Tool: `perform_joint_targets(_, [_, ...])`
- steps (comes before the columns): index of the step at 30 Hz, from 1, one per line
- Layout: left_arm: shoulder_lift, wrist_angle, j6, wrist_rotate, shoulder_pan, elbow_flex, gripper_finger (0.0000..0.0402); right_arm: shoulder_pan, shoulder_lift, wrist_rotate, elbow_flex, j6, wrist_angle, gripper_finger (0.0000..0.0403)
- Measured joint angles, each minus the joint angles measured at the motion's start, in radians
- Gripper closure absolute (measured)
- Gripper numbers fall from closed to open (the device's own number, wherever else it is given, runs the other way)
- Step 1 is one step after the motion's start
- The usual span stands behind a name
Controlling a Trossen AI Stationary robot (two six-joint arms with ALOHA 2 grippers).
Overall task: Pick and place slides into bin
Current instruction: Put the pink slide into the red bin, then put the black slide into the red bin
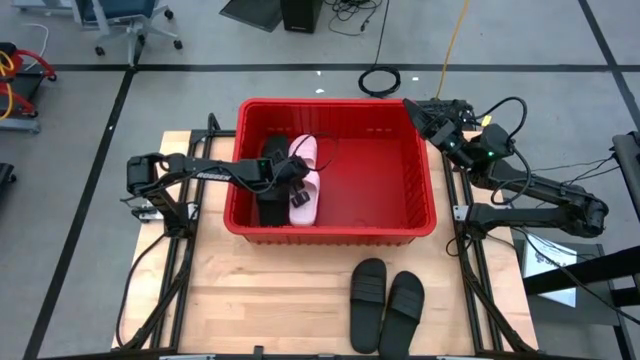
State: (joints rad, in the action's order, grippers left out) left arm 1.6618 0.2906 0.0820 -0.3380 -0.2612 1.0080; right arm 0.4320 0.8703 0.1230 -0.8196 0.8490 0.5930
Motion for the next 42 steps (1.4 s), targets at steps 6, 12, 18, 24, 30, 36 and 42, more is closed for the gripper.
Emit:
perform_joint_targets(6, [-0.006, 0.017, 0.011, 0.069, 0.018, 0.0, 0.0226, 0.0, 0.0, -0.036, 0.0, 0.003, -0.003, 0.0273])
perform_joint_targets(12, [-0.008, 0.069, 0.001, 0.145, 0.052, 0.0, 0.0205, 0.0, 0.0, -0.05, 0.0, 0.003, -0.001, 0.0273])
perform_joint_targets(18, [-0.028, 0.097, -0.017, 0.173, 0.079, 0.0, 0.0197, 0.0, 0.0, -0.05, 0.0, 0.003, -0.001, 0.0273])
perform_joint_targets(24, [-0.09, 0.109, -0.017, 0.193, 0.079, 0.0, 0.0197, 0.0, 0.0, -0.061, 0.0, 0.003, -0.008, 0.0273])
perform_joint_targets(30, [-0.168, 0.118, -0.037, 0.192, 0.079, 0.0, 0.0197, 0.0, 0.0, -0.077, 0.0, 0.005, -0.014, 0.0273])
perform_joint_targets(36, [-0.224, 0.128, -0.021, 0.214, 0.079, 0.0, 0.0197, 0.0, 0.0, -0.077, 0.0, 0.019, -0.014, 0.0273])
perform_joint_targets(42, [-0.299, 0.122, 0.047, 0.268, 0.086, 0.015, 0.0199, -0.002, 0.0, -0.132, 0.0, 0.056, 0.04, 0.0273])
